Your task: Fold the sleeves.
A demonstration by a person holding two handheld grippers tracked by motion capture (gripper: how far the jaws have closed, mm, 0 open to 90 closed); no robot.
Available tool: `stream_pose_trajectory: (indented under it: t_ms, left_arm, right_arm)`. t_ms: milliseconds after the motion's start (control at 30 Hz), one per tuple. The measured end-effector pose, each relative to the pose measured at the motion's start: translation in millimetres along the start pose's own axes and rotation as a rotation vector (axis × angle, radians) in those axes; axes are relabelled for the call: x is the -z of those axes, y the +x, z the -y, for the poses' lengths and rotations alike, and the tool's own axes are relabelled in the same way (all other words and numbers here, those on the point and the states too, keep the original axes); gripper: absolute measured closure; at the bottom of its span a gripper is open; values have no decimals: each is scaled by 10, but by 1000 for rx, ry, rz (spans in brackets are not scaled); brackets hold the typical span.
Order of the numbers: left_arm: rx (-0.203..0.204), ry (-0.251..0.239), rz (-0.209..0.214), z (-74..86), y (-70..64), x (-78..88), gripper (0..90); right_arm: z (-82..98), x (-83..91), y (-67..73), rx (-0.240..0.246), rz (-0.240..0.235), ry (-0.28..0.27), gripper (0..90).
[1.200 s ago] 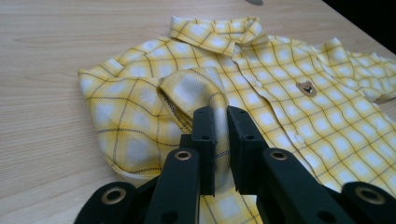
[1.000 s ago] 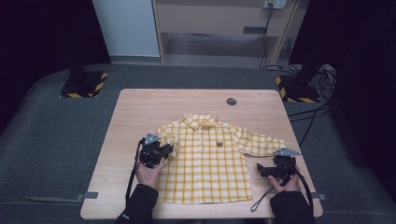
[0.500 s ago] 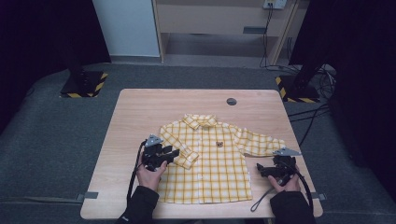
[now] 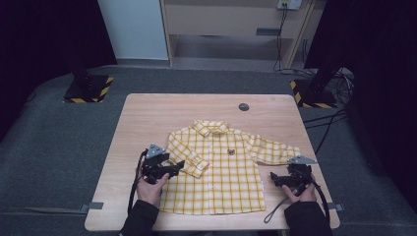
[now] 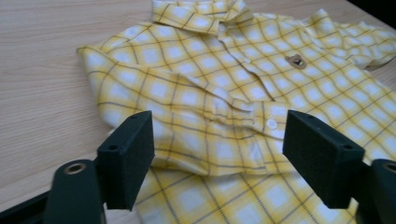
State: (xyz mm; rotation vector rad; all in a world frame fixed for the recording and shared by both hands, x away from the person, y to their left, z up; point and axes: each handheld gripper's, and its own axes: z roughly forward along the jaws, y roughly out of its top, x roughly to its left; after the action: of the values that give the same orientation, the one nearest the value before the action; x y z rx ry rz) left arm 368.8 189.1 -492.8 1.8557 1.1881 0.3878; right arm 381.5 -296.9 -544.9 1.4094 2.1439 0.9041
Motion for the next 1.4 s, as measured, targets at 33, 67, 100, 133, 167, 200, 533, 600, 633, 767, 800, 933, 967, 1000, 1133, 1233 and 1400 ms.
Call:
stream_pose_trajectory:
  t_ms: [33, 67, 100, 133, 167, 200, 533, 600, 633, 767, 800, 933, 967, 1000, 1133, 1233, 1400]
  left_arm:
    - [3, 0, -3, 3, 6, 16, 203]
    - [2, 2, -10, 5, 11, 32, 203]
    - [-7, 1, -24, 8, 16, 46, 188]
    - [-20, -1, -53, 14, 18, 55, 157]
    - [-38, -12, -79, 33, 23, 70, 120]
    - [-41, -29, -95, 57, 27, 83, 127]
    - [-3, -23, -137, 265, 152, 178, 102]
    - [-1, -18, -144, 306, 177, 199, 96]
    - [4, -16, -148, 326, 190, 209, 95]
    - [27, -22, -171, 386, 245, 265, 91]
    - [29, -24, -176, 403, 257, 282, 88]
    - [20, -19, -198, 491, 303, 338, 87]
    - [18, -16, -204, 512, 317, 348, 87]
    - [17, -14, -209, 532, 331, 357, 86]
    - [32, -11, -217, 579, 384, 391, 82]
    - [38, -13, -224, 601, 410, 413, 82]
    - [36, 6, -243, 637, 457, 415, 81]
  right_arm:
    - [0, 0, -1, 1, 0, 0, 3]
    - [0, 0, -1, 1, 0, 0, 3]
    - [0, 0, 0, 0, 0, 0, 3]
    - [0, 0, 0, 0, 0, 0, 3]
    - [0, 0, 0, 0, 0, 0, 3]
    - [0, 0, 0, 0, 0, 0, 3]
    - [0, 0, 0, 0, 0, 0, 3]
    - [-1, 0, 0, 0, 0, 0, 3]
    - [-1, 0, 0, 0, 0, 1, 3]
    - [-1, 0, 0, 0, 0, 0, 3]
    - [-1, 0, 0, 0, 0, 1, 3]
    - [-1, 0, 0, 0, 0, 0, 3]
    - [-1, 0, 1, -1, 1, 0, 3]
    - [-1, 0, 0, -1, 0, 1, 3]
    - [0, 2, 1, -3, -1, 0, 6]
    - [1, 3, 2, -5, -1, 0, 7]
    - [1, 15, 13, -12, 4, 6, 16]
